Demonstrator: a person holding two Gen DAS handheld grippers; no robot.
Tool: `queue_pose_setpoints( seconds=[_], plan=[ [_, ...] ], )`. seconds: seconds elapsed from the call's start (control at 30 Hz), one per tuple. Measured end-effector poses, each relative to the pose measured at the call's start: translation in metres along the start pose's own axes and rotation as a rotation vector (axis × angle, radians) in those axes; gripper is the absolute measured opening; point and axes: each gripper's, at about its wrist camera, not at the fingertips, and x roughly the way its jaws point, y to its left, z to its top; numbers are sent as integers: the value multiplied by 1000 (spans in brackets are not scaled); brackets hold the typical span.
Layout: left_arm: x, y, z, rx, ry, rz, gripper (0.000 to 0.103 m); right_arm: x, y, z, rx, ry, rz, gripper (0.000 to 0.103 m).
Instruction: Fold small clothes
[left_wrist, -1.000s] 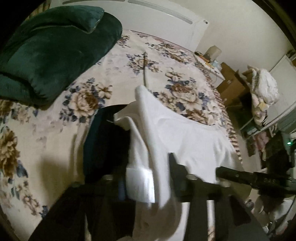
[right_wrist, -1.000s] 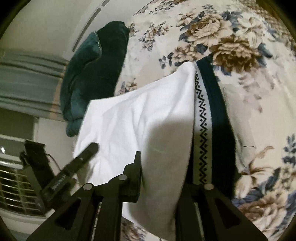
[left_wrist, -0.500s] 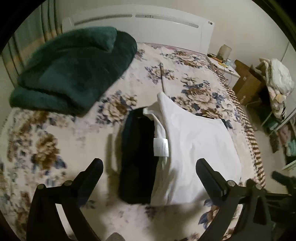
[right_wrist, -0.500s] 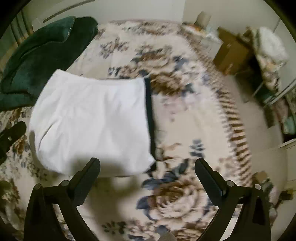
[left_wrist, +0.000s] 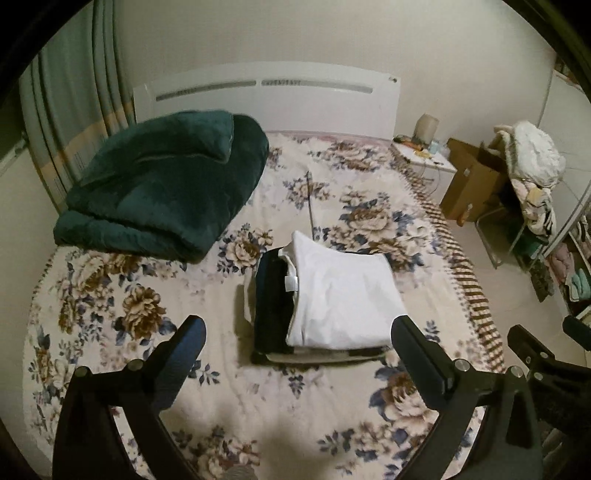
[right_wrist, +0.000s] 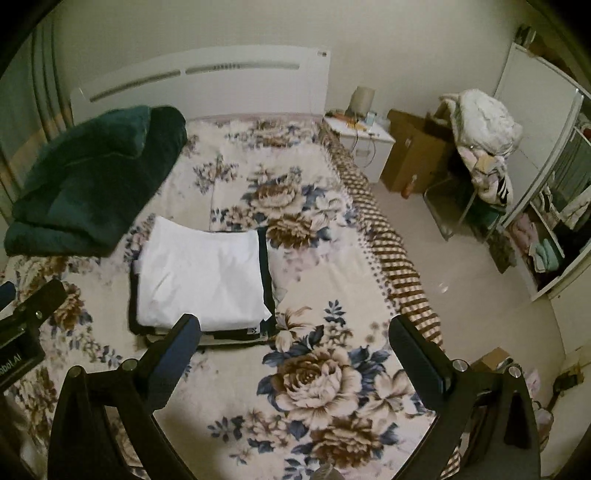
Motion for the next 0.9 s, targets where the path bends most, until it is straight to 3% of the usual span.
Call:
queue_pose_setpoints(
  seconds=[0.47,0.9],
  plan=[
    [-161,-17,-24,15,-107,-13,103,-219,-40,-43,33,-196,15,103],
    [-236,-26,-45,33,-168,-24,103,-325,-59,-74,43,-273,51,103]
  ],
)
